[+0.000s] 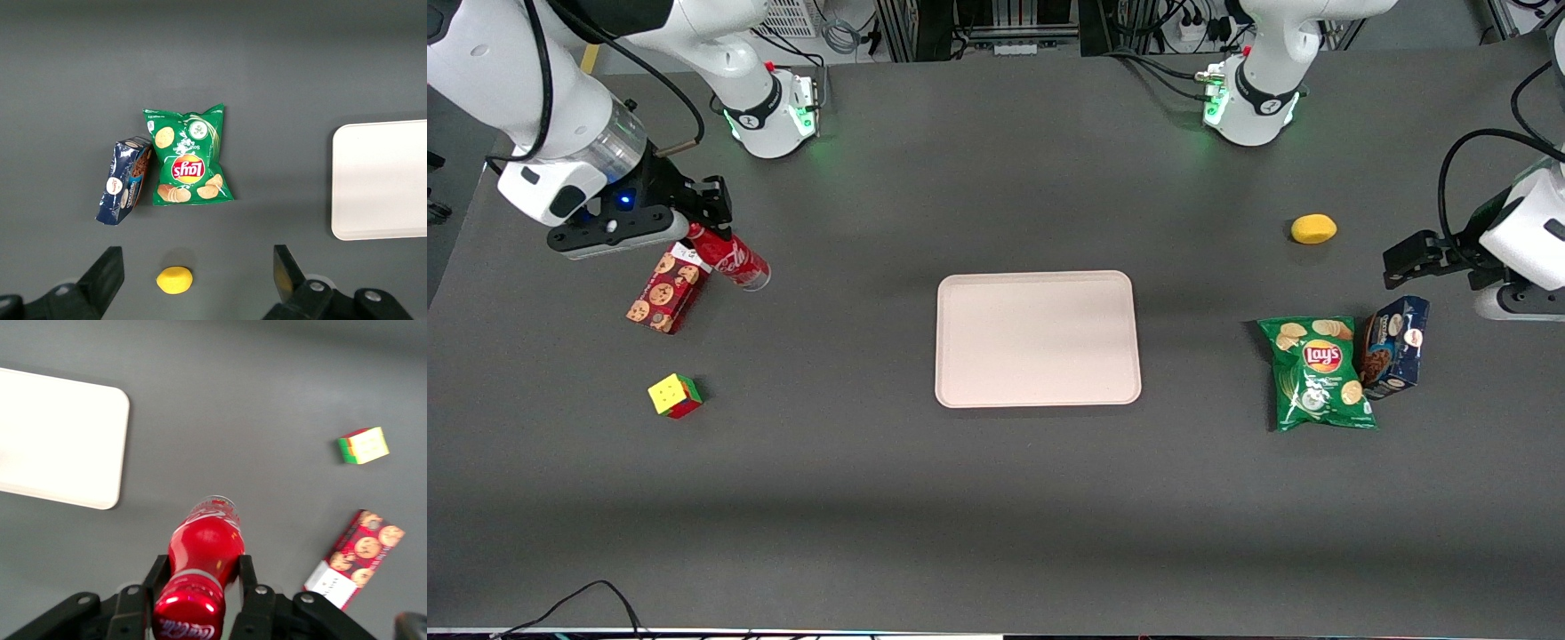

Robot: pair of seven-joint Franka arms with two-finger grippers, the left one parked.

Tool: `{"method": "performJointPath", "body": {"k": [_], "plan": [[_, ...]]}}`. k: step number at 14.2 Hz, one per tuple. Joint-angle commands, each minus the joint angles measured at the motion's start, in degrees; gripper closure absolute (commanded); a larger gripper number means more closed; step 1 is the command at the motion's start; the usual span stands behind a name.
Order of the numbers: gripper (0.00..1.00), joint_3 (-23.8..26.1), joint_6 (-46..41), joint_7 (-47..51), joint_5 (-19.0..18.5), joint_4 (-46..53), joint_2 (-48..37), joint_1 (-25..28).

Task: Place coke bottle on tray
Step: 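Carry the held bottle with the right gripper over the white tray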

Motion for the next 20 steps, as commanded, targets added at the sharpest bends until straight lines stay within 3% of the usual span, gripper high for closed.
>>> {"method": "performJointPath", "body": {"k": [1, 8, 12, 20], "plan": [[1.0, -0.1, -0.3, 7.6, 3.2, 3.1, 2.4, 4.1], [1.0, 2.0, 1.5, 32.7, 2.9, 9.6, 9.6, 17.2], [1.0, 6.9, 7.2, 36.2, 2.2, 11.4, 17.4, 17.2], [1.0, 8.6, 22.0, 37.6, -6.5, 9.2, 29.8, 17.2]]}}
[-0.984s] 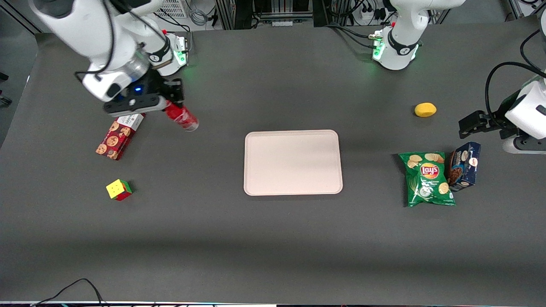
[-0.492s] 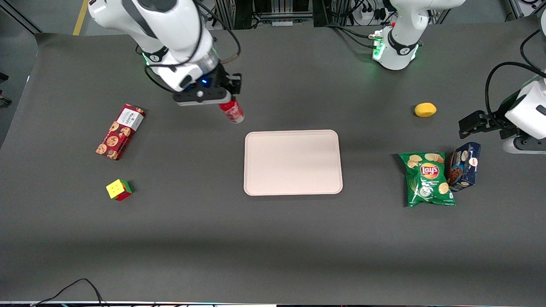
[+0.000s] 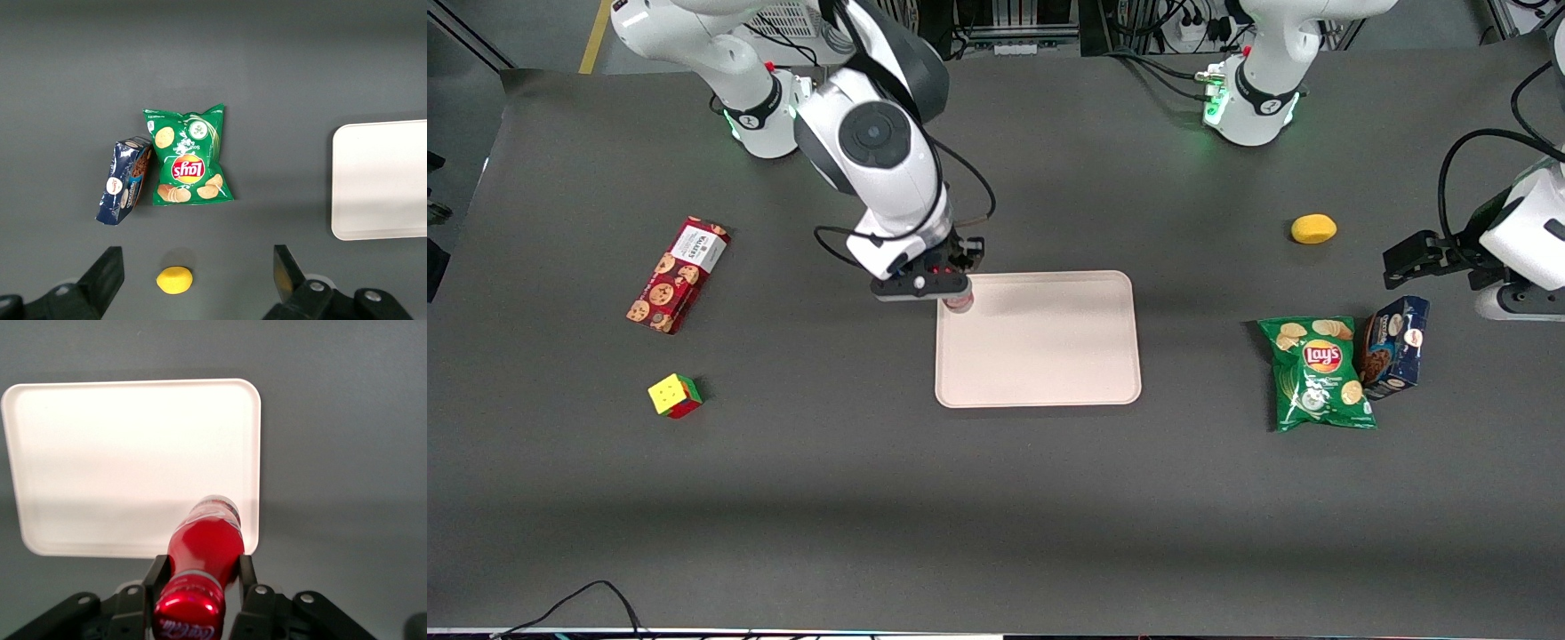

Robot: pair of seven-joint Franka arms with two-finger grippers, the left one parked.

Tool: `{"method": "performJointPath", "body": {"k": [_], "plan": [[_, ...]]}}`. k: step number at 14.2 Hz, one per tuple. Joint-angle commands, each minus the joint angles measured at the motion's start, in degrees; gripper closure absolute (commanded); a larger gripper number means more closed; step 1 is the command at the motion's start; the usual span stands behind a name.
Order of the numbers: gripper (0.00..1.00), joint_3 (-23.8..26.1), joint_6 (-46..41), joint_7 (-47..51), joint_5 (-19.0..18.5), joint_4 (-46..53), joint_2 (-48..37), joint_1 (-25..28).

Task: Place coke bottle on tray
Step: 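Carry the held bottle with the right gripper over the white tray, then lower the bottle onto the tray and open the right gripper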

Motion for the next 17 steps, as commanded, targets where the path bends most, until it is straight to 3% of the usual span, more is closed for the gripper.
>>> {"method": "performJointPath", "body": {"k": [1, 9, 12, 17], "plan": [[1.0, 0.6, 4.5, 2.2, -3.5, 0.8, 4.0, -0.1], [1.0, 0.6, 12.0, 5.5, -6.8, -0.4, 9.1, 0.3], [1.0, 0.6, 12.4, 7.1, -9.6, -0.4, 10.0, 0.4], [1.0, 0.6, 12.4, 7.3, -9.6, -0.4, 10.2, 0.4]]}}
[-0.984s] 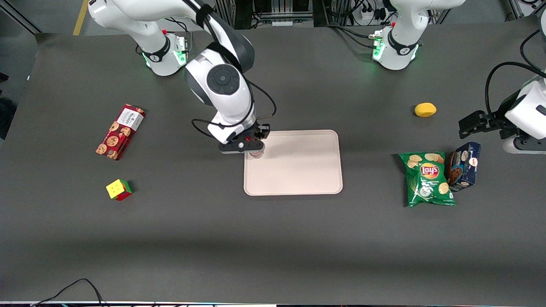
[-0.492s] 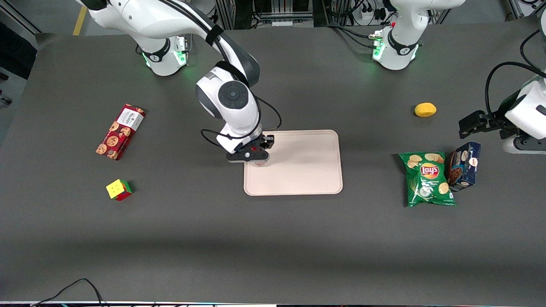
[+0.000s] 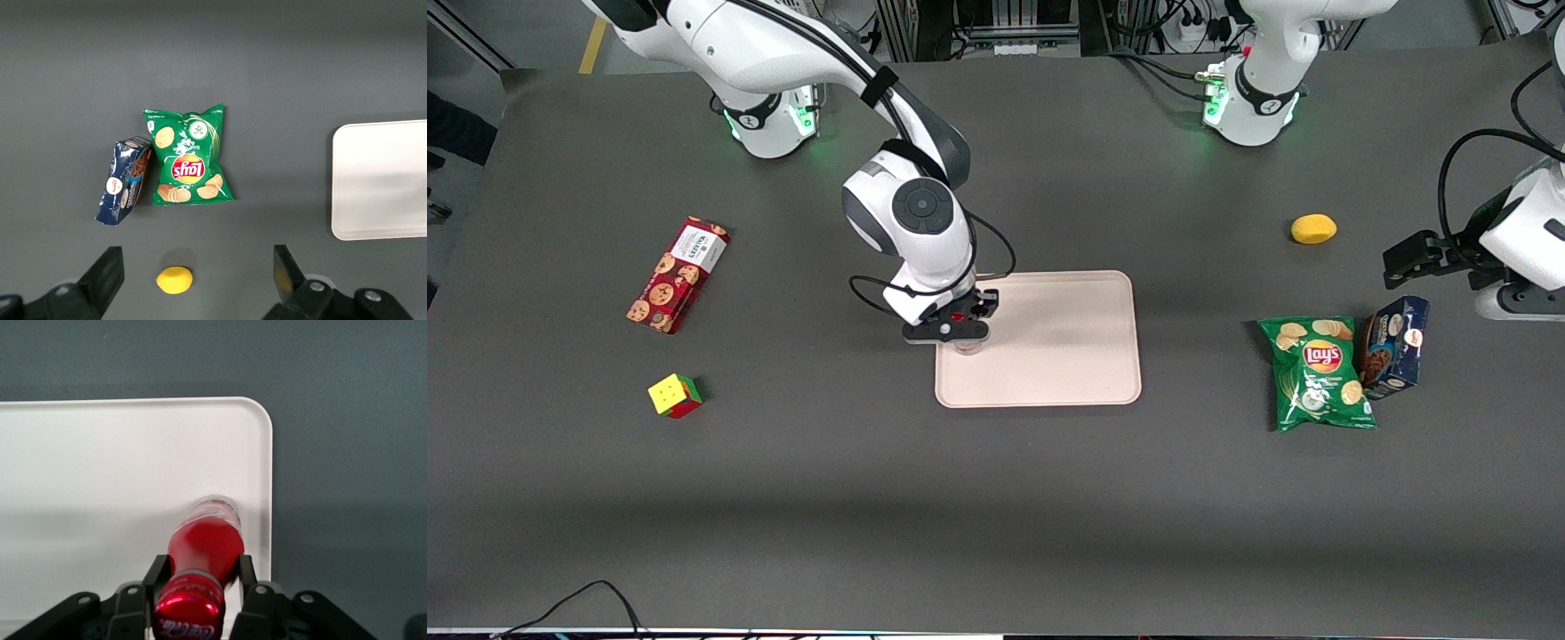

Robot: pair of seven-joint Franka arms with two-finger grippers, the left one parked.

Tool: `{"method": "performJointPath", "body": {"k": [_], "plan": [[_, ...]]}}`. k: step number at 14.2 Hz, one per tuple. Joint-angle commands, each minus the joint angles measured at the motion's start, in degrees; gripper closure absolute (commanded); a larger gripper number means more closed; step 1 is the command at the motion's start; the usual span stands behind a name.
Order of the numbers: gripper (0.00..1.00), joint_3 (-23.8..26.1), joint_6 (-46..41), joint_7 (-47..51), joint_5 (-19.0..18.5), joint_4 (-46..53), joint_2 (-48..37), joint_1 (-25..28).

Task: Place coke bottle on tray
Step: 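Lower the bottle onto the tray and open the right gripper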

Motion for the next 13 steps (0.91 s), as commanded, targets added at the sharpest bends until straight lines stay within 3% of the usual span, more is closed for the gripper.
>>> {"method": "performJointPath", "body": {"k": [1, 3, 5, 6, 7, 13], "plan": [[1.0, 0.3, 0.6, 2.3, -1.7, 0.4, 0.0, 0.2], [1.0, 0.3, 0.6, 2.4, -1.5, 0.4, 0.3, 0.1], [0.52, 0.3, 0.6, 2.4, -1.2, 0.5, 0.3, 0.1], [0.36, 0.3, 0.5, 2.4, -1.2, 0.5, 0.4, 0.1], [0.01, 0.3, 0.6, 2.4, -1.2, 0.5, 0.5, 0.1], [0.0, 0.2, 0.5, 2.4, -1.2, 0.6, 0.6, 0.1]]}}
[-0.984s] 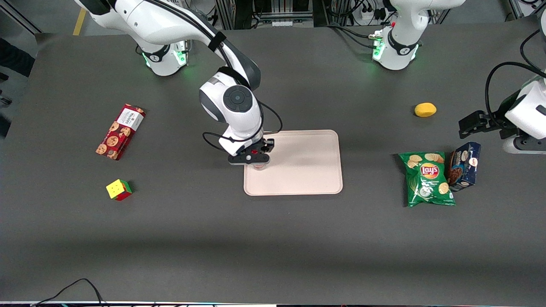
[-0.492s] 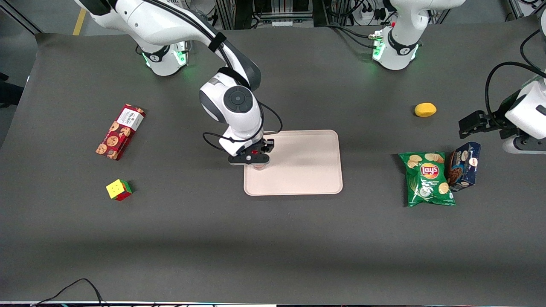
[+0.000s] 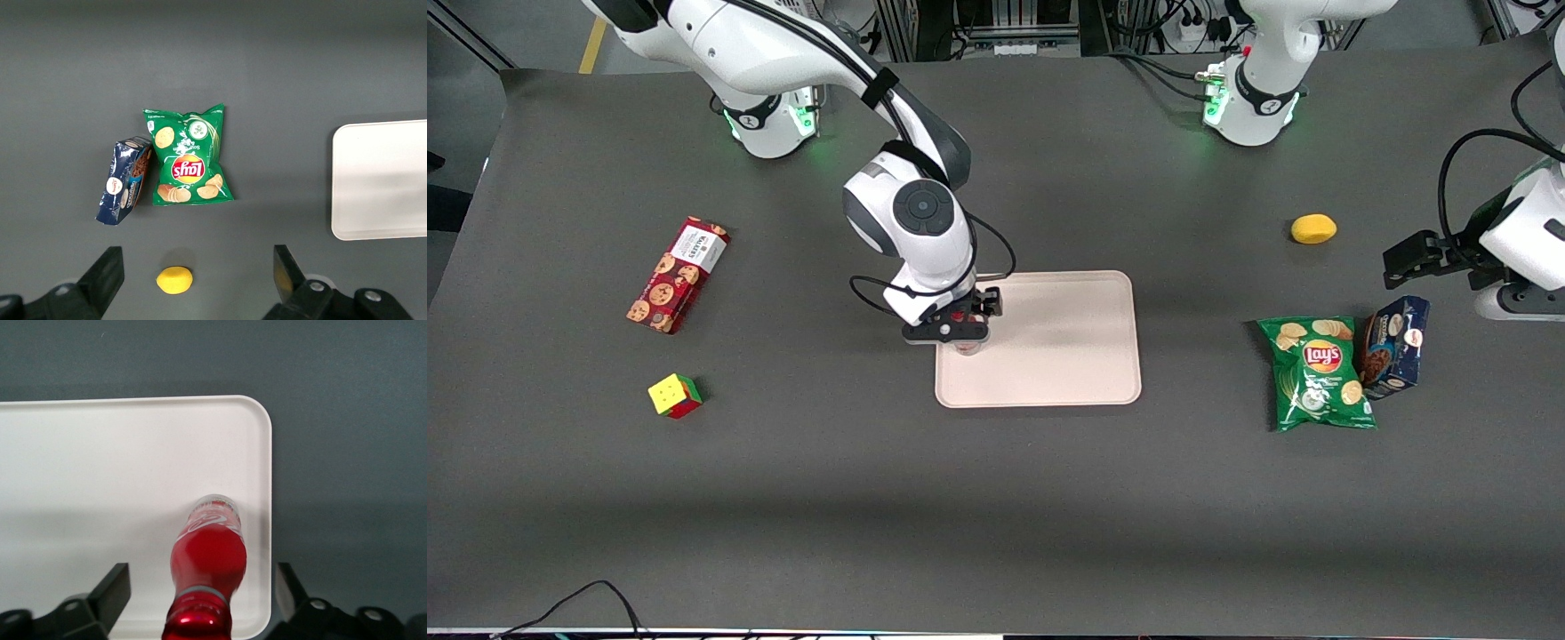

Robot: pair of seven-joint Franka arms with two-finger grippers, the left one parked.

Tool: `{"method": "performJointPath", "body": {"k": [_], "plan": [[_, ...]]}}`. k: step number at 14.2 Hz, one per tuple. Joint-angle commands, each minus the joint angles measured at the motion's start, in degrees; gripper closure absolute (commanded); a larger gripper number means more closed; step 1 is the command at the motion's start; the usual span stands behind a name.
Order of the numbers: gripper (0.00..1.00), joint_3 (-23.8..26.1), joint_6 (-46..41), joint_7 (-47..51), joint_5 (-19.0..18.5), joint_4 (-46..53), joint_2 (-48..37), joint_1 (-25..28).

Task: Place coke bottle on tray
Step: 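Lower the bottle onto the tray and open the right gripper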

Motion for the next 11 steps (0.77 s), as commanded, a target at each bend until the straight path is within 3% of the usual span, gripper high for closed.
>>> {"method": "performJointPath", "body": {"k": [1, 7, 9, 11], "plan": [[0.0, 0.3, 0.6, 1.9, -1.2, 0.5, 0.3, 0.1], [0.0, 0.1, -0.6, 1.2, -1.1, 1.8, -2.1, -0.3], [0.0, -0.1, -6.2, 0.3, -1.1, 4.0, -5.7, -0.6], [0.0, -1.0, -13.4, -6.7, -0.9, 6.2, -10.0, -1.2]]}}
